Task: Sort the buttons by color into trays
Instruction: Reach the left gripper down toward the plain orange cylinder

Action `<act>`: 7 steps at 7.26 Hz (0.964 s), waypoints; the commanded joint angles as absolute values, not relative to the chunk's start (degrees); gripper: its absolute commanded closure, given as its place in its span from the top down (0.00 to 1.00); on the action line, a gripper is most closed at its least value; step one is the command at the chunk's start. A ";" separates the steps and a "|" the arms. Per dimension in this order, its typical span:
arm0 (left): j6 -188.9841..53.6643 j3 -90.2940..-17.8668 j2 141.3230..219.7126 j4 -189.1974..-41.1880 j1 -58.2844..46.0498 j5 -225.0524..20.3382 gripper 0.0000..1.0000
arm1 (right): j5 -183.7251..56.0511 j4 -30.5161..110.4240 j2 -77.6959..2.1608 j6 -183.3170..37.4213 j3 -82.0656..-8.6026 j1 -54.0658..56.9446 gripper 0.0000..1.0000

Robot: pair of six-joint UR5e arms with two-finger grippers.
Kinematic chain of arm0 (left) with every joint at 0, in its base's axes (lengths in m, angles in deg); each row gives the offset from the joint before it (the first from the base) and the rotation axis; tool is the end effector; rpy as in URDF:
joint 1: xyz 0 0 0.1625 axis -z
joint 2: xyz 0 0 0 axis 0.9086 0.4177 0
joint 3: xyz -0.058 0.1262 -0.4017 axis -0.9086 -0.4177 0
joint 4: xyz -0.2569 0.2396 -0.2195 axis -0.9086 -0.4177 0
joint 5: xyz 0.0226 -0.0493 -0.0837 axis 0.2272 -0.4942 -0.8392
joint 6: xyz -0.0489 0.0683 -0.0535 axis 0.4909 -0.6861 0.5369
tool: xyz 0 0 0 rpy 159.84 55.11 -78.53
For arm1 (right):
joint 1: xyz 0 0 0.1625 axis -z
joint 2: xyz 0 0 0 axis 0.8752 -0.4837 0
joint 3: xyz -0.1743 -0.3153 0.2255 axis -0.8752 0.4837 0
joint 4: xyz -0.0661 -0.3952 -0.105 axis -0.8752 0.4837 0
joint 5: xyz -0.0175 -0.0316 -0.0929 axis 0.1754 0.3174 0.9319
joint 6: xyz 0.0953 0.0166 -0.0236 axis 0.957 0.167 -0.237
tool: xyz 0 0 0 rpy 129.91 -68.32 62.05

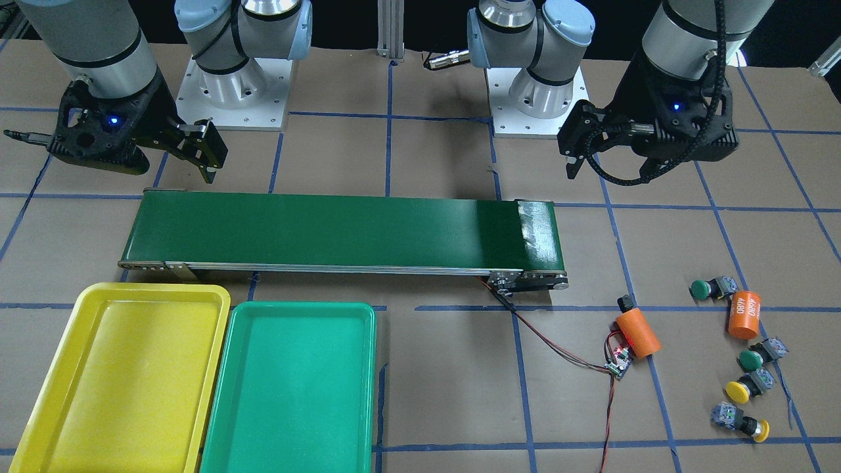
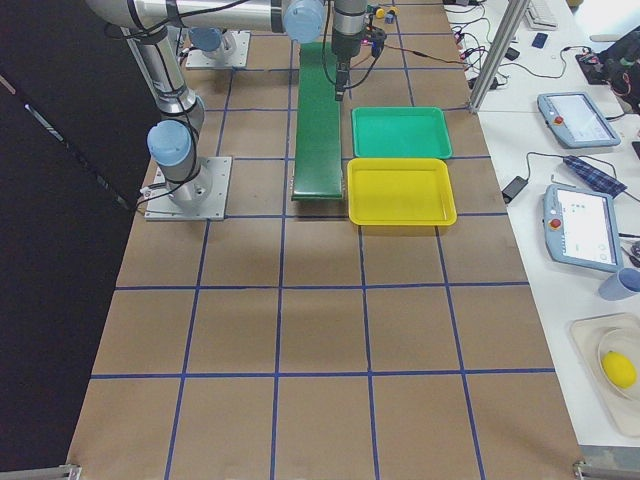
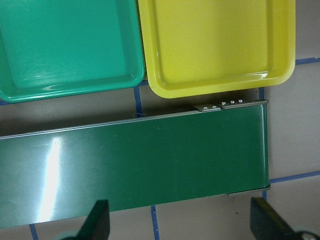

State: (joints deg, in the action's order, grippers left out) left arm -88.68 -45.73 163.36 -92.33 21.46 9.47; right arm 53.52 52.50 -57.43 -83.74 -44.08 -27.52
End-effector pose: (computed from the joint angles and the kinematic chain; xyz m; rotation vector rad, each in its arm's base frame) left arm -0.1039 -0.5178 0.5240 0.0837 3.1329 -0.0410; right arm 0.1137 -0.4933 0.4684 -0.1872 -3.0575 -0.0726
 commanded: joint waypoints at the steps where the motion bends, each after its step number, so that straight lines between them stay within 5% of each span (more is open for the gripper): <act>1: -88.72 -46.34 163.38 -92.43 21.17 9.44 1.00 | 53.49 52.59 -57.69 -83.74 -44.62 -27.52 1.00; 4: -94.23 -50.45 169.06 -88.25 7.98 8.48 1.00 | 53.49 52.59 -57.70 -83.74 -44.62 -27.52 1.00; 7: -98.38 -56.35 181.89 -67.37 5.79 8.91 1.00 | 53.14 52.16 -57.87 -83.56 -44.80 -27.52 1.00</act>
